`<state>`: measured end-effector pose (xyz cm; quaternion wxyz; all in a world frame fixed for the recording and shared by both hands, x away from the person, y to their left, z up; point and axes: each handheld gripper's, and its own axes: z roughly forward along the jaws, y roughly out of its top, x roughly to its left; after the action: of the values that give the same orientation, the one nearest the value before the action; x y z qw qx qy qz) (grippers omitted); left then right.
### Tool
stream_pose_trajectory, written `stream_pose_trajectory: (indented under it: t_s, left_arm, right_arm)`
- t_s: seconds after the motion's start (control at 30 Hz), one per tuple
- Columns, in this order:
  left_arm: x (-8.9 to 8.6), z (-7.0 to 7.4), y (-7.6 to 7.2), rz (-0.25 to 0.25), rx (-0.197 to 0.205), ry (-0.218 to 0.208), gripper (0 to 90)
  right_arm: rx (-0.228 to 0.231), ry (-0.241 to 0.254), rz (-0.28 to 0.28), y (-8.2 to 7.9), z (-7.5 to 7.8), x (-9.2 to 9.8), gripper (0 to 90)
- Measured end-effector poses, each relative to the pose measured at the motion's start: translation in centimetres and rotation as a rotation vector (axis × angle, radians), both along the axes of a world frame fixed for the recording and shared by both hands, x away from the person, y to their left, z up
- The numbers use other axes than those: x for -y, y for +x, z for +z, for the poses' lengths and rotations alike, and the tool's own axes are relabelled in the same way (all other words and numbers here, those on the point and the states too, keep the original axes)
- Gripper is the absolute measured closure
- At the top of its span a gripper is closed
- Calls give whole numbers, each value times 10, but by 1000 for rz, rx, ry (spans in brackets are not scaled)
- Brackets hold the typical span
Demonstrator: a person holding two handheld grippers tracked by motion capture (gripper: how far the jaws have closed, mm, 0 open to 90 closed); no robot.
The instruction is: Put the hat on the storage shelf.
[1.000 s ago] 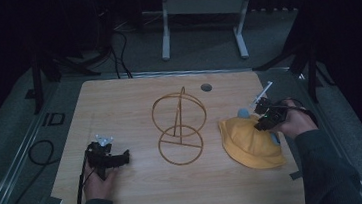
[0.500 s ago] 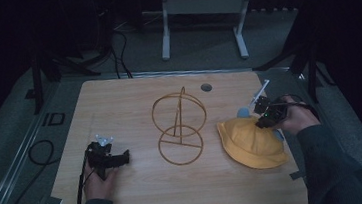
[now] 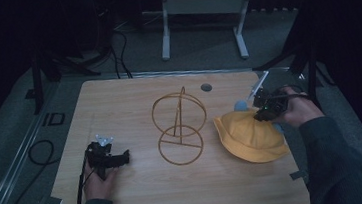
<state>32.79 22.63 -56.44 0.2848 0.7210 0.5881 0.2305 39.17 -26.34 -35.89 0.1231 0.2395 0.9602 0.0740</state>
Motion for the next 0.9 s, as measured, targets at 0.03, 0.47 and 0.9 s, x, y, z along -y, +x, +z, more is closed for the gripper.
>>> stream_pose_trajectory:
  t_s: [0.03,0.47,0.9]
  left_arm:
    - [0,0,0,1,0,-1,4]
    - [0,0,0,1,1,-1,4]
    - [0,0,0,1,1,-1,4]
  right_arm:
    - [0,0,0,0,0,0,842]
    - [40,1,53,-2,26,-15,842]
    - [65,-6,85,-5,45,-20,843]
